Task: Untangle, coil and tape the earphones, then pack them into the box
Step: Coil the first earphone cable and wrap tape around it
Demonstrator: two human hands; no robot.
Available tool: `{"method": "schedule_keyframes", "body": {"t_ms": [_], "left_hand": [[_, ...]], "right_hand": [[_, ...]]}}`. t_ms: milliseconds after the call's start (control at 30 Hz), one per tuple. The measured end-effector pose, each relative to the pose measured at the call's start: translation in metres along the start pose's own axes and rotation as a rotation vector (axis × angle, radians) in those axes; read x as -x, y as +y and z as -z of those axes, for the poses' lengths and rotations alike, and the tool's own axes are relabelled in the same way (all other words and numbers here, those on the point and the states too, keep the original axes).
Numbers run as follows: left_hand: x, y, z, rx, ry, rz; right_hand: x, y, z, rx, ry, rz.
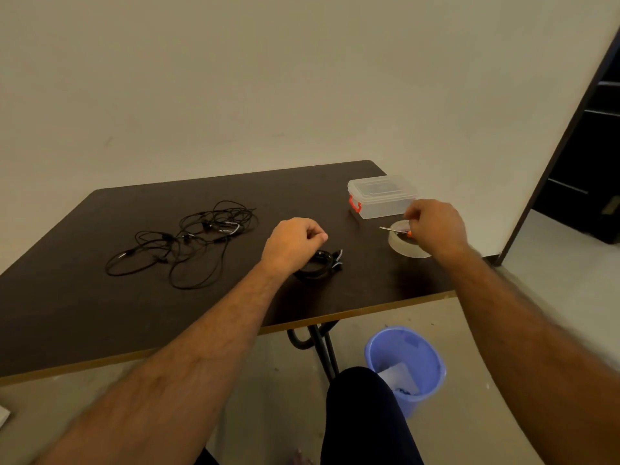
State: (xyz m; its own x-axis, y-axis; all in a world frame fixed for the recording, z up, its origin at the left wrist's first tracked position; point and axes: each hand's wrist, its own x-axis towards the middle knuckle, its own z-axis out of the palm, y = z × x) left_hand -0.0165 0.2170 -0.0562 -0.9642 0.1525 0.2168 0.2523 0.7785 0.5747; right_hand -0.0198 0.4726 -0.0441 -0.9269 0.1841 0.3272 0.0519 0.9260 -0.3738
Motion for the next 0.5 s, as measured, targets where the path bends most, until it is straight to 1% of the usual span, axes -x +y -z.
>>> {"method": "schedule_keyframes", "body": {"t_ms": [67, 167, 300, 433, 500], "left_hand": [[-0.010, 0.021, -0.012, -0.034, -0.004, 0.012], [-0.023, 0.051, -0.032, -0.063, -0.071, 0.030], [-0.036, 0.083, -0.061, -0.062, -0.164, 0.102], [-0.043, 0.093, -0.088, -0.077, -0.219, 0.200], [-0.045, 0.094, -0.096, -0.068, -0.221, 0.240]], "right_hand": [[-0.008, 0.013, 0.010, 0.056, -0.111, -0.030], [-0.015, 0.023, 0.015, 0.038, -0.256, -0.026], [-0.021, 0.031, 0.016, 0.011, -0.309, 0.001], [-0.025, 0.038, 0.015, 0.007, -0.321, 0.019], [-0.027, 0.040, 0.013, 0.006, -0.344, 0.037]]}}
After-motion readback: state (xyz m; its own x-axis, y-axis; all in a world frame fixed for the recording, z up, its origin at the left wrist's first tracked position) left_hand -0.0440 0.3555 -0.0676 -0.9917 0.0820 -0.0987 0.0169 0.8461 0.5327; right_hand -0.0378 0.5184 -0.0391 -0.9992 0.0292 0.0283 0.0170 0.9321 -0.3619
